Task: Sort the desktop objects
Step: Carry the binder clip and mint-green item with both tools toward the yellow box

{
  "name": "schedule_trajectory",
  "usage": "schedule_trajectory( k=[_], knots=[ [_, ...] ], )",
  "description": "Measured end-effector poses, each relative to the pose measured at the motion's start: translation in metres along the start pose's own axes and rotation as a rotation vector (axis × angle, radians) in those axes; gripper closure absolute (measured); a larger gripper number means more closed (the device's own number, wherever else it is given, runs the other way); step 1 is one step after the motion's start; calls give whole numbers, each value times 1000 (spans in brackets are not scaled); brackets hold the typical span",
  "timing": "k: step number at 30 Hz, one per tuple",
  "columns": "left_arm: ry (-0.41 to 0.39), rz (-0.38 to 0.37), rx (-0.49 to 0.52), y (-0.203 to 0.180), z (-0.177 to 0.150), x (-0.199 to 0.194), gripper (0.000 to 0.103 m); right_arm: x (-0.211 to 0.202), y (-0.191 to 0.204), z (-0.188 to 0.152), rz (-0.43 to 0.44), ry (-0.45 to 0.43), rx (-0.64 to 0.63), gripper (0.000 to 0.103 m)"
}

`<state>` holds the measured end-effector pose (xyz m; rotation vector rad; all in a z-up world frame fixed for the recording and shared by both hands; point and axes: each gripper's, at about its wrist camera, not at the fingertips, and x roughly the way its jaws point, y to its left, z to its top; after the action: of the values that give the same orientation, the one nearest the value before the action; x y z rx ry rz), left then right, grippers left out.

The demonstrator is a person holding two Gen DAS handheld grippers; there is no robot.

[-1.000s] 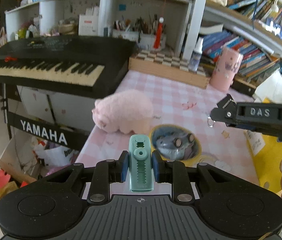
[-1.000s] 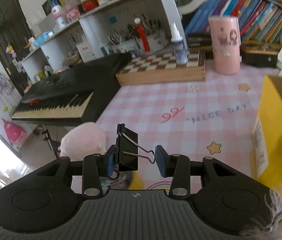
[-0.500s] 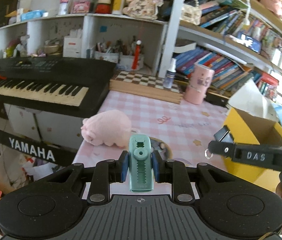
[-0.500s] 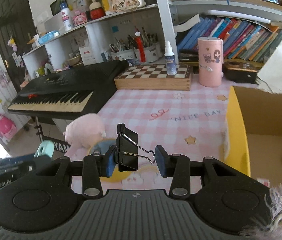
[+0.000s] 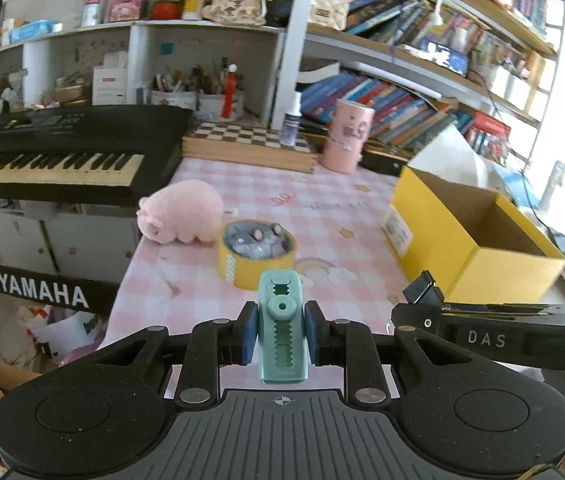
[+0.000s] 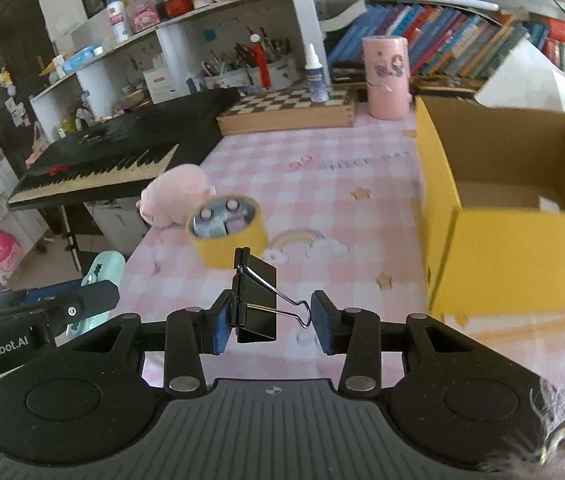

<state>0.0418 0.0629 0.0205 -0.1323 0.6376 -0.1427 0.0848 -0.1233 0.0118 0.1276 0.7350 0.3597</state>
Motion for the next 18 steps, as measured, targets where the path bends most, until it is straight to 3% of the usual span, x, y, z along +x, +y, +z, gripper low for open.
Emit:
schedule_trajectory(
  k=[18],
  knots=[
    [60, -158, 131, -37, -40, -33, 80, -68, -13, -78, -124, -3, 174, 65]
  ],
)
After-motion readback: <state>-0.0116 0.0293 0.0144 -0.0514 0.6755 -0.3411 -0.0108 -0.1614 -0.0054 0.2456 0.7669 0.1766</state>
